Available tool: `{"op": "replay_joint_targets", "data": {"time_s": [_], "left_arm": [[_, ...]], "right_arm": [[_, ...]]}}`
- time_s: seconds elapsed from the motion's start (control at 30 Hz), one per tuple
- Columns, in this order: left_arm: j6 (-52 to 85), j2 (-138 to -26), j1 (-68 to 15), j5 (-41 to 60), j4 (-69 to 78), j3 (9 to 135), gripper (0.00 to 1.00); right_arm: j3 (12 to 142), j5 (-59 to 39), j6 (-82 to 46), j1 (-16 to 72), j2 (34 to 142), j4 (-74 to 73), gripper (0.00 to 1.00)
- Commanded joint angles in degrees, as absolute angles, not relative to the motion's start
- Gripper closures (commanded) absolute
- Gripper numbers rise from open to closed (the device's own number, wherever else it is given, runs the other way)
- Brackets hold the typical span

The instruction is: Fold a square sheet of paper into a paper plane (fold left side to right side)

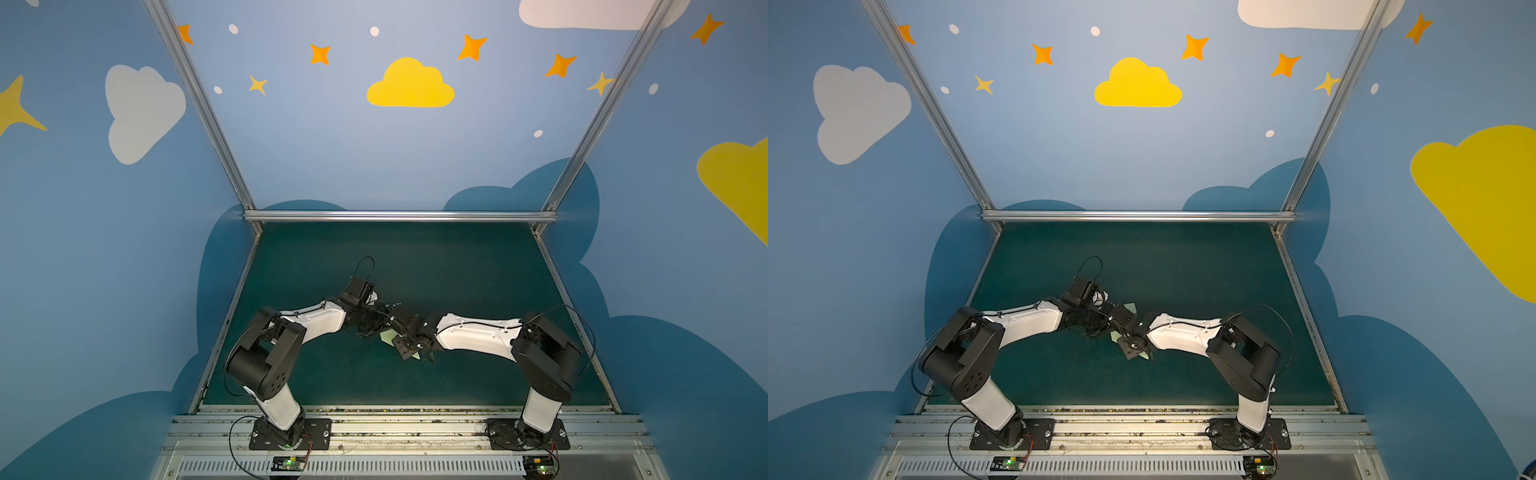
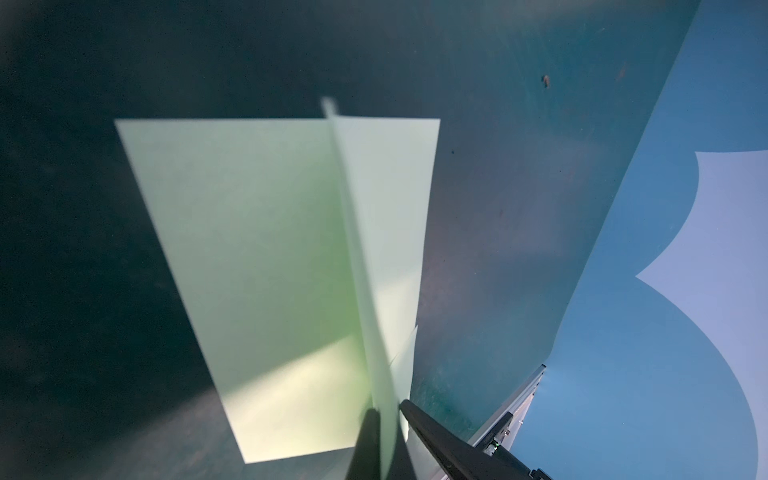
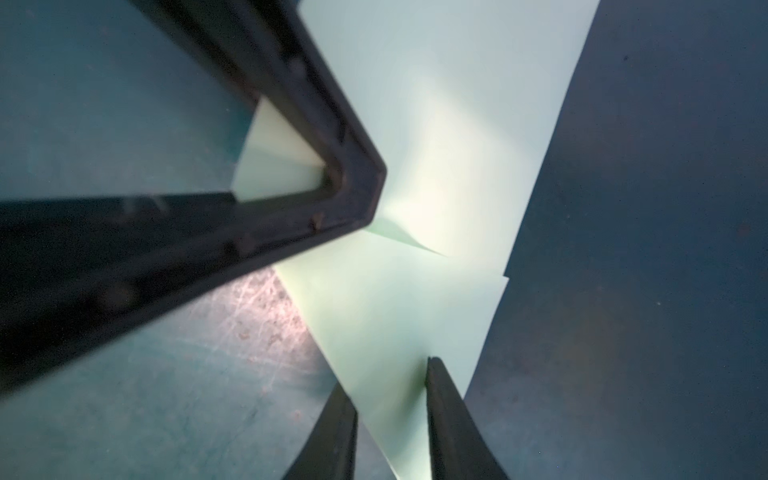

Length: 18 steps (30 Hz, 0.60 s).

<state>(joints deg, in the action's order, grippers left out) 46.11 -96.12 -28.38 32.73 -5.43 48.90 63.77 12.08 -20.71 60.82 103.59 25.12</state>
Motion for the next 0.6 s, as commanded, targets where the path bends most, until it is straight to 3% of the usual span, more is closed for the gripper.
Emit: {"op": "replay_joint_targets", "data": {"time_s": [0.0, 0.17, 0.37, 0.47, 0.57], "left_arm": [[45.2, -95.6, -28.0, 33.4, -6.5, 49.4, 0.96], [44.8, -95.7, -28.0, 33.8, -6.6, 49.7, 0.96], [44.5, -95.6, -28.0, 34.0, -7.2, 50.4, 0.96], [44.1, -95.5, -27.8, 33.9, -7.9, 51.0, 0.96], [43.2, -94.8, -27.4, 33.7, -9.3, 51.8, 0.83]], "right_arm": [[64.9, 13.1, -20.5, 61.4, 104.7, 25.9, 0.75], [64.8, 13.5, -20.5, 61.4, 104.9, 25.8, 0.81], [65.1, 13.2, -20.3, 61.3, 105.4, 25.9, 0.98], [64.6, 12.9, -20.7, 61.3, 105.2, 25.5, 1.00], [63.6, 11.5, -21.5, 60.7, 104.7, 24.2, 1.00]]}}
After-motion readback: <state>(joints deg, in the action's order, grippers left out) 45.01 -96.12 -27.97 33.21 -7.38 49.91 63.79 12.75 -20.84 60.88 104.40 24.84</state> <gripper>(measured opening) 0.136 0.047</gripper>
